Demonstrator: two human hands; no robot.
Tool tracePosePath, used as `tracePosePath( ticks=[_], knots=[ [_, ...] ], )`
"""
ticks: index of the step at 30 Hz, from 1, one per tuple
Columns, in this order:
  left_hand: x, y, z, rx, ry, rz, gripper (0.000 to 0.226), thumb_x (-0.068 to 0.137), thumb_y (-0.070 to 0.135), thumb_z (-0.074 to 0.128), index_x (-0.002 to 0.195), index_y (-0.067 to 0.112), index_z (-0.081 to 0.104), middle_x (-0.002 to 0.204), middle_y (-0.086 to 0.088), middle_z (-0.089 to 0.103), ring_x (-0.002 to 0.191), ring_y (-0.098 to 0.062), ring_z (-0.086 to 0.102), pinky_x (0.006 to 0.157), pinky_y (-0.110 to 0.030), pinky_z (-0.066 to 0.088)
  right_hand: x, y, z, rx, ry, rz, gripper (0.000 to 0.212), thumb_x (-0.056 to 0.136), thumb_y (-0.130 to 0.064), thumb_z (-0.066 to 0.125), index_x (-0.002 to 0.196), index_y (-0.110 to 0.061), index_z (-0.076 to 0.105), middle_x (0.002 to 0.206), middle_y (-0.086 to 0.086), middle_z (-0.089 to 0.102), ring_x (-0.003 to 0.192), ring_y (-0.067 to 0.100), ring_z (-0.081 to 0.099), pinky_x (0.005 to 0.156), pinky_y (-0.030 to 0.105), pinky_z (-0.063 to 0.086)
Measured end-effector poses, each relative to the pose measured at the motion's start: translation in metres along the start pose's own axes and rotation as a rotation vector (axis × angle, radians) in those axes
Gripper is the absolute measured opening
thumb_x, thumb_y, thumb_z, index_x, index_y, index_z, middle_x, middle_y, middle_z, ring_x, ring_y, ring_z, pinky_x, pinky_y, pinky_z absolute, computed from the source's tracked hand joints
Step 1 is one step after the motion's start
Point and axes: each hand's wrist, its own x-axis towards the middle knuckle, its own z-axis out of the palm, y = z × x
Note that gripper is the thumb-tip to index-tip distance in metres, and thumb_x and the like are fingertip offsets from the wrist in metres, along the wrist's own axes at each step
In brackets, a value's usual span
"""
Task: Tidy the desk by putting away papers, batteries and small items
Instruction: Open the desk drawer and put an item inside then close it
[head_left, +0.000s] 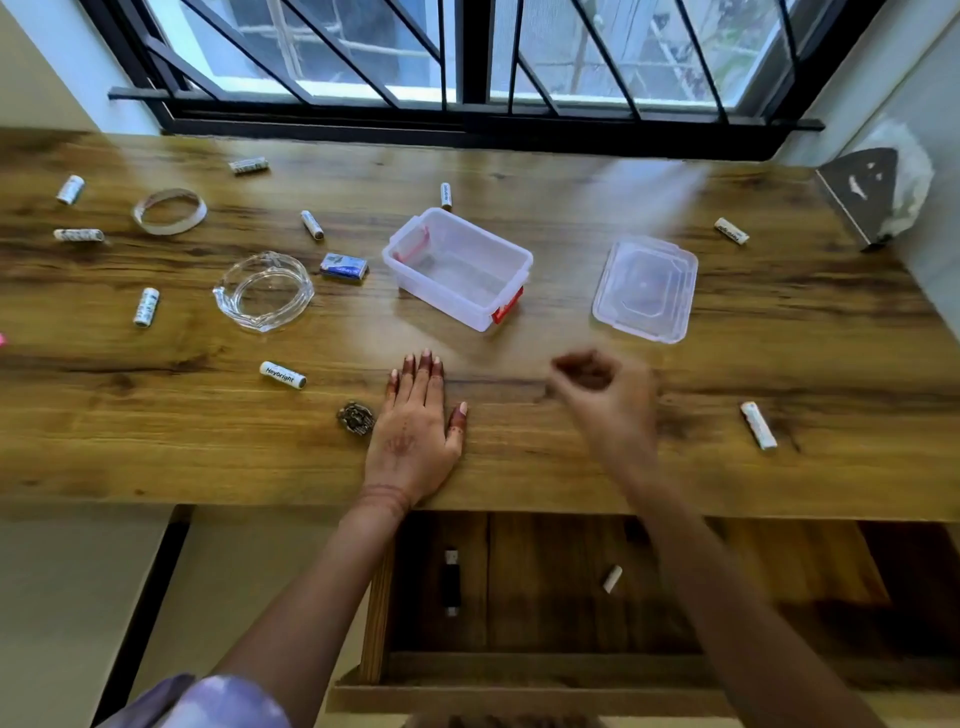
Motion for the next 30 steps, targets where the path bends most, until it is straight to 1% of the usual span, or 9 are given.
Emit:
tracePosePath(
  ticks=[3,6,8,11,14,18,23,27,30],
  knots=[
    [-0.003,0.002,0.000,-0.007,-0.002,0.023,0.072,0.087,0.043,0.010,0.145,0.002,0.023,0.154,-0.017,0.022,0.144,-0.026,0.016,0.116,-0.031,-0.002,-0.083,0.015,0.013,-0.124,-0.295,-0.006,0.017,0.074,-0.016,0.074,0.088,-0.023,0.066,0.083,-0.016,0.062,0.079,-0.006,0.060,0.073,0.008,0.049],
    [-0.007,0.004,0.000,-0.012,0.006,0.019,0.071,0.087,0.040,0.013,0.141,-0.001,0.033,0.149,-0.020,0.031,0.141,-0.031,0.025,0.115,-0.033,0.003,-0.125,0.043,0.032,-0.267,-0.468,0.039,0.015,0.077,-0.020,0.072,0.091,-0.025,0.067,0.092,-0.014,0.062,0.086,-0.003,0.058,0.080,0.014,0.051],
    [-0.011,0.005,-0.001,-0.012,0.009,0.017,0.071,0.086,0.039,0.013,0.141,-0.001,0.034,0.149,-0.020,0.032,0.141,-0.032,0.027,0.114,-0.034,0.004,-0.132,0.060,0.045,-0.339,-0.517,0.129,0.016,0.081,-0.018,0.069,0.097,-0.020,0.068,0.099,-0.007,0.065,0.087,0.002,0.060,0.077,0.017,0.053],
    [-0.019,0.007,0.000,-0.014,0.005,0.016,0.073,0.086,0.041,0.010,0.142,0.000,0.030,0.151,-0.018,0.029,0.142,-0.030,0.023,0.114,-0.032,0.001,-0.130,0.078,0.060,-0.407,-0.534,0.226,0.014,0.082,-0.012,0.065,0.096,-0.014,0.069,0.095,0.002,0.069,0.084,0.012,0.064,0.072,0.025,0.056],
    [-0.027,0.008,0.000,-0.010,0.015,0.019,0.074,0.085,0.042,0.008,0.144,0.002,0.027,0.153,-0.016,0.026,0.144,-0.027,0.020,0.115,-0.031,0.000,-0.128,0.088,0.068,-0.464,-0.553,0.230,0.014,0.082,-0.009,0.063,0.094,-0.012,0.069,0.094,0.004,0.070,0.086,0.016,0.065,0.074,0.028,0.055],
    [-0.033,0.007,0.000,-0.007,0.024,0.037,0.074,0.086,0.042,0.005,0.145,0.003,0.025,0.154,-0.015,0.022,0.144,-0.026,0.017,0.114,-0.030,-0.003,-0.127,0.094,0.072,-0.531,-0.544,0.245,0.018,0.084,-0.004,0.057,0.096,-0.010,0.068,0.095,0.007,0.069,0.087,0.020,0.065,0.068,0.025,0.051],
    [-0.043,0.009,0.001,0.006,0.023,0.035,0.069,0.089,0.041,0.009,0.143,0.003,0.028,0.153,-0.015,0.026,0.143,-0.026,0.020,0.115,-0.031,0.001,-0.128,0.095,0.070,-0.565,-0.530,0.210,0.020,0.087,-0.001,0.051,0.097,-0.008,0.067,0.096,0.011,0.069,0.090,0.025,0.065,0.068,0.027,0.047],
    [-0.055,0.010,0.004,0.026,0.016,0.011,0.064,0.092,0.039,0.015,0.142,0.003,0.032,0.150,-0.014,0.032,0.142,-0.027,0.026,0.114,-0.035,0.004,-0.129,0.093,0.070,-0.563,-0.525,0.164,0.020,0.088,0.000,0.050,0.096,-0.008,0.066,0.096,0.010,0.068,0.089,0.025,0.064,0.072,0.031,0.050],
    [-0.068,0.014,0.004,0.007,0.023,-0.003,0.066,0.092,0.042,0.012,0.143,0.005,0.029,0.152,-0.013,0.028,0.143,-0.025,0.021,0.115,-0.033,0.003,-0.130,0.093,0.065,-0.521,-0.511,0.139,0.017,0.087,-0.001,0.053,0.094,-0.009,0.066,0.093,0.010,0.069,0.086,0.024,0.065,0.071,0.032,0.053]
  ],
)
